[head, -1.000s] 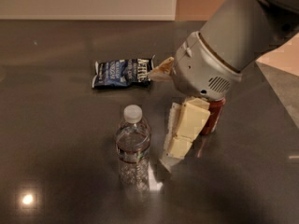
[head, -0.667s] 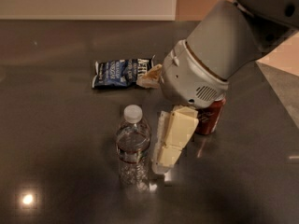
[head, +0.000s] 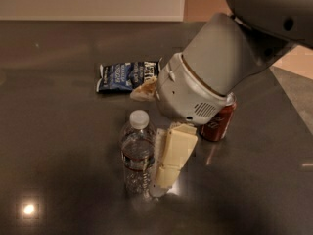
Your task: Move water bottle near blue chip bag
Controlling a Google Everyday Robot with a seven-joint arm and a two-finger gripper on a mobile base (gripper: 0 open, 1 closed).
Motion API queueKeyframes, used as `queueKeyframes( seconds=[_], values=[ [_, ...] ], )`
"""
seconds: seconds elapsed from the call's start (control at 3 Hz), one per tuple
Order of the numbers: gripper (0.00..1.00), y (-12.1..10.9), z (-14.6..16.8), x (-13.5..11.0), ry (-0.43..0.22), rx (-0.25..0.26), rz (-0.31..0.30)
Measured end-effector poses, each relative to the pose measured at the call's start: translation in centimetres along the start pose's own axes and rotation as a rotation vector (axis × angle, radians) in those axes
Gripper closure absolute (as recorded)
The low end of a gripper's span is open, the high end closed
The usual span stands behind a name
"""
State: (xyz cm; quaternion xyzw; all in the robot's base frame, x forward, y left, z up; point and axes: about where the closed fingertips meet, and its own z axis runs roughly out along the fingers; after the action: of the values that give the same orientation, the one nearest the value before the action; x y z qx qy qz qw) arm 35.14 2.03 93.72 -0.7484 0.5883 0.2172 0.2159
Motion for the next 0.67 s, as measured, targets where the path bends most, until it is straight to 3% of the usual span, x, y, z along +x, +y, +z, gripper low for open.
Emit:
queueKeyframes(
  seconds=[0.67],
  values=[
    [0.41, 0.11, 0.12, -0.39, -0.019, -0.015, -0.004]
  ],
)
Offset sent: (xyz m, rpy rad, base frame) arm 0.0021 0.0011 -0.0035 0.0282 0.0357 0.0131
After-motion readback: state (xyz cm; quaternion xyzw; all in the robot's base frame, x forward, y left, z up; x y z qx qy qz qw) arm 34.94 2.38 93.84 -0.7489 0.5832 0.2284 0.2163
